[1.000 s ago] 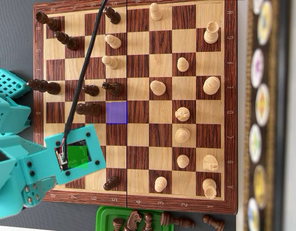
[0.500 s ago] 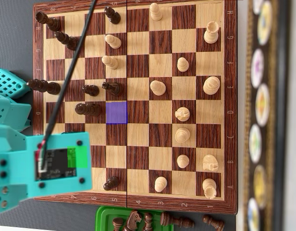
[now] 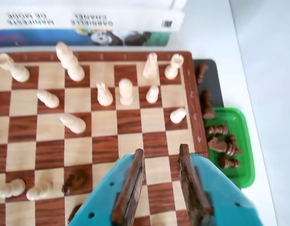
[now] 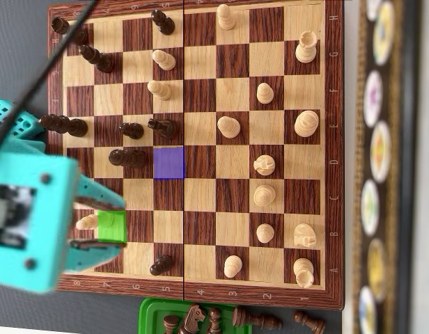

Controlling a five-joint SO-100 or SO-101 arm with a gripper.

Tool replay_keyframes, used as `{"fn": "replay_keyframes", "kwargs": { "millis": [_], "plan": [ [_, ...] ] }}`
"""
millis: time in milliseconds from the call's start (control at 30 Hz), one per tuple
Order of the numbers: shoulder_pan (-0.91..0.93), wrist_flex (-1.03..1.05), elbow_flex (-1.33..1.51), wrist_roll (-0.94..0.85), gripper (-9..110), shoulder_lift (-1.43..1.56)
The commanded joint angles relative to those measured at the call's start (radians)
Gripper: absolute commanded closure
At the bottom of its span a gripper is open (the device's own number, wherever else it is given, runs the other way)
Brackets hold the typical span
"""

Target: Play chess

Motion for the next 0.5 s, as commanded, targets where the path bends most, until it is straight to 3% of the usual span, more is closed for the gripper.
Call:
{"fn": "replay_keyframes", "kwargs": {
  "millis": [0, 467],
  "plan": [
    [-0.044, -0.195, 0.058, 0.081, 89, 0.084],
    [-0.173, -0.988, 0.42, 0.258, 89, 0.324]
  ]
}}
